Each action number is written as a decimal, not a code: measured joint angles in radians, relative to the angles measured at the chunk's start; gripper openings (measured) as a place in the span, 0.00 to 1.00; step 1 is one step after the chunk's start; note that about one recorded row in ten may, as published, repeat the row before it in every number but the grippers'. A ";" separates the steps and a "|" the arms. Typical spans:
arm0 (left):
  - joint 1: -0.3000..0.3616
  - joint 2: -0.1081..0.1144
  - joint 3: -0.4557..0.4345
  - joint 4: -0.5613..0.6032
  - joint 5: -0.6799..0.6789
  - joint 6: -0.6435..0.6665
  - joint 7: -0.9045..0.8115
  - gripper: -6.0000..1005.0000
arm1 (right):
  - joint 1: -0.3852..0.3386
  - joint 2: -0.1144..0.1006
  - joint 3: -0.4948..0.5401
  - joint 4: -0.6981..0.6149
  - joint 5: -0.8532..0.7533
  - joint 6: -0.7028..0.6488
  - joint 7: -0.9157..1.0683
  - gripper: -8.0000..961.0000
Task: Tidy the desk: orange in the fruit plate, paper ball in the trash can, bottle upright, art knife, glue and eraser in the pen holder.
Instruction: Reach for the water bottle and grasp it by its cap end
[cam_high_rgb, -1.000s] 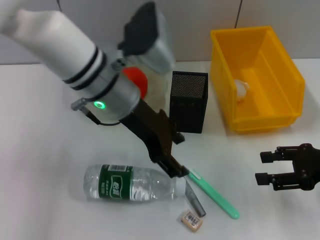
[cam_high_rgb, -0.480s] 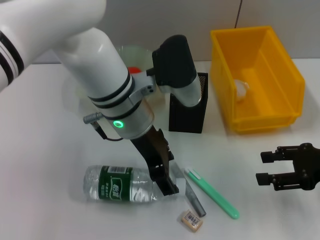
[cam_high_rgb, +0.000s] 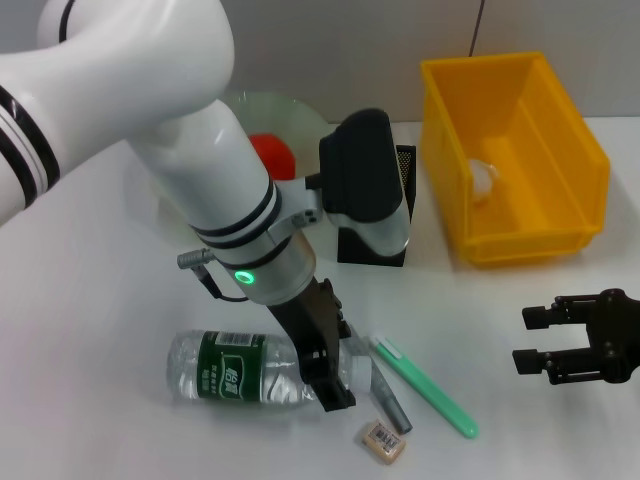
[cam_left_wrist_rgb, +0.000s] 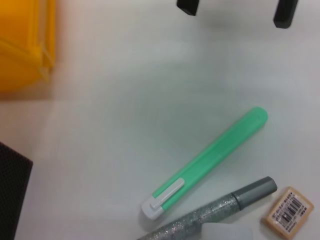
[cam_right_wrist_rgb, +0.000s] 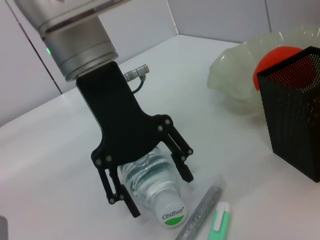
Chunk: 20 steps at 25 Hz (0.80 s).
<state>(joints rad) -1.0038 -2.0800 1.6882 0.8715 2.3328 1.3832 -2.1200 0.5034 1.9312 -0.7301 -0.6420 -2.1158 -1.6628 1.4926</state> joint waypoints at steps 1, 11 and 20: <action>0.000 0.000 0.000 0.000 0.000 0.000 0.000 0.75 | 0.000 0.000 0.000 0.000 0.000 0.000 0.000 0.77; 0.009 0.000 0.030 0.003 -0.012 -0.021 0.062 0.75 | 0.000 0.001 0.000 0.000 -0.003 0.000 0.012 0.77; 0.010 0.000 0.060 -0.002 -0.016 -0.051 0.093 0.72 | 0.004 0.005 -0.006 0.002 -0.003 0.012 0.017 0.77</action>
<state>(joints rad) -0.9937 -2.0800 1.7482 0.8699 2.3172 1.3324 -2.0275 0.5070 1.9360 -0.7362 -0.6399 -2.1185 -1.6505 1.5099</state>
